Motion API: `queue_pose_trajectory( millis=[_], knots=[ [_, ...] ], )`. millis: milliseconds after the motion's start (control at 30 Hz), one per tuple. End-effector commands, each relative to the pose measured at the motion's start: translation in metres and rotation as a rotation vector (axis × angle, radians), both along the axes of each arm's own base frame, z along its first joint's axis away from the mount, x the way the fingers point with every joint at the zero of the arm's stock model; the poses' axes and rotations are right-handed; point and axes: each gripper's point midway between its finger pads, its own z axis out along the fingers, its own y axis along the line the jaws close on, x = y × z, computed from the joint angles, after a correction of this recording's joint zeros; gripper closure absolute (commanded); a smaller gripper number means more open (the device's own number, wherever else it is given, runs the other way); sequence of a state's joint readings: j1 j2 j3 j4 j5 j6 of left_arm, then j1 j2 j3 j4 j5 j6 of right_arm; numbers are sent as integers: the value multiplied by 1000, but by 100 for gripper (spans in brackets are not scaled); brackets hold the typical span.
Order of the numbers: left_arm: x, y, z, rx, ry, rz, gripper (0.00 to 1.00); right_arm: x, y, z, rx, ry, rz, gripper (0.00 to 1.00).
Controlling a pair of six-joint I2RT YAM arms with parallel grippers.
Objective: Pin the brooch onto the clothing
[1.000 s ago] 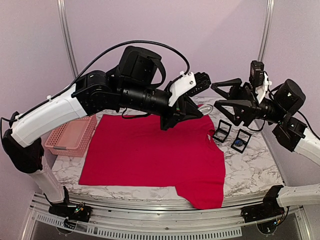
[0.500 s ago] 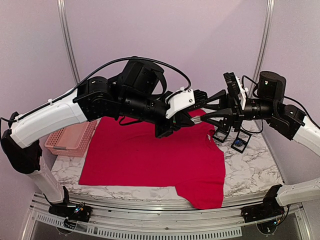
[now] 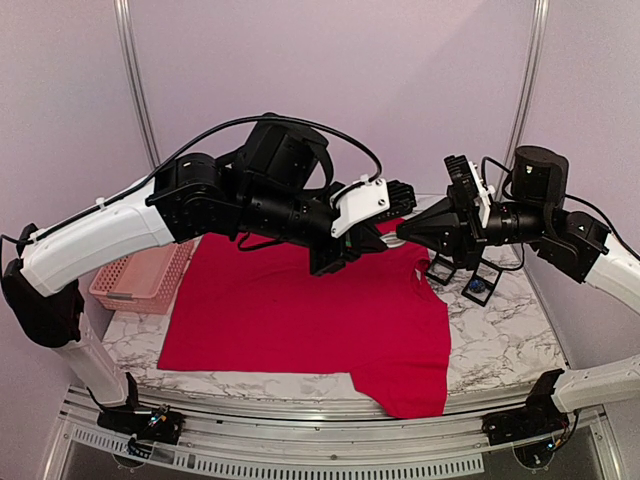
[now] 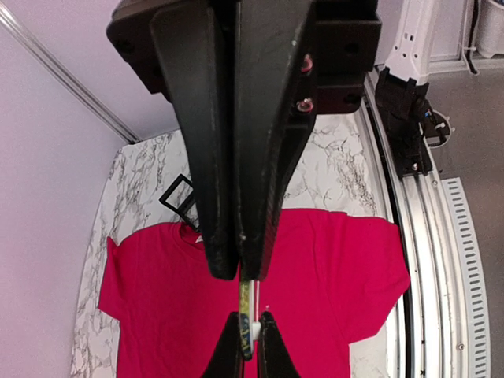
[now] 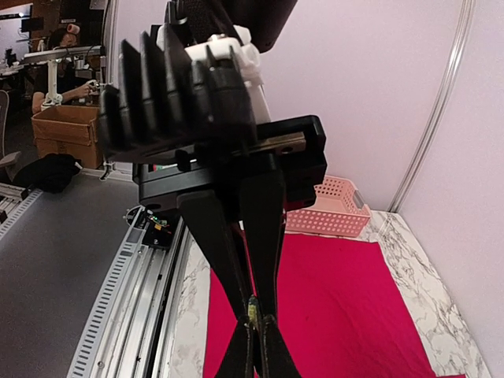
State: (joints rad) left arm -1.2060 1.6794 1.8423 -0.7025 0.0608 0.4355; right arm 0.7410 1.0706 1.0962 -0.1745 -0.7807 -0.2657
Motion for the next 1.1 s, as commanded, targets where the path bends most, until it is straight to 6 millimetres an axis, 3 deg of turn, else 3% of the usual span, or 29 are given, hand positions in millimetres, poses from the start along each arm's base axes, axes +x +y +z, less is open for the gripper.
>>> queue_pose_trajectory(
  millis=[0,100,200,300,433,600,733,867,1067],
  knots=[
    [-9,3,9,-17,-13,-16,100,10,-1,-12,-38,14,-66,100],
    [-10,3,9,-18,-11,-18,100,12,-1,-10,-33,14,-76,100],
    [-12,5,9,-17,-12,-25,63,16,-2,-3,1,19,-103,100],
    [-13,9,11,-21,-17,-24,33,14,-6,12,69,-1,-118,100],
    [-13,20,13,-30,-21,-3,17,10,-15,48,236,-41,-138,100],
    [-2,31,40,-170,0,66,14,-8,-38,89,541,0,-89,100],
    [2,22,75,-283,60,78,23,-25,-59,113,764,25,-6,100],
    [-8,4,112,-395,153,16,36,-30,-70,123,892,-3,32,100],
    [-16,-19,123,-460,261,-39,43,-33,-80,132,1017,-33,61,100]
  ],
)
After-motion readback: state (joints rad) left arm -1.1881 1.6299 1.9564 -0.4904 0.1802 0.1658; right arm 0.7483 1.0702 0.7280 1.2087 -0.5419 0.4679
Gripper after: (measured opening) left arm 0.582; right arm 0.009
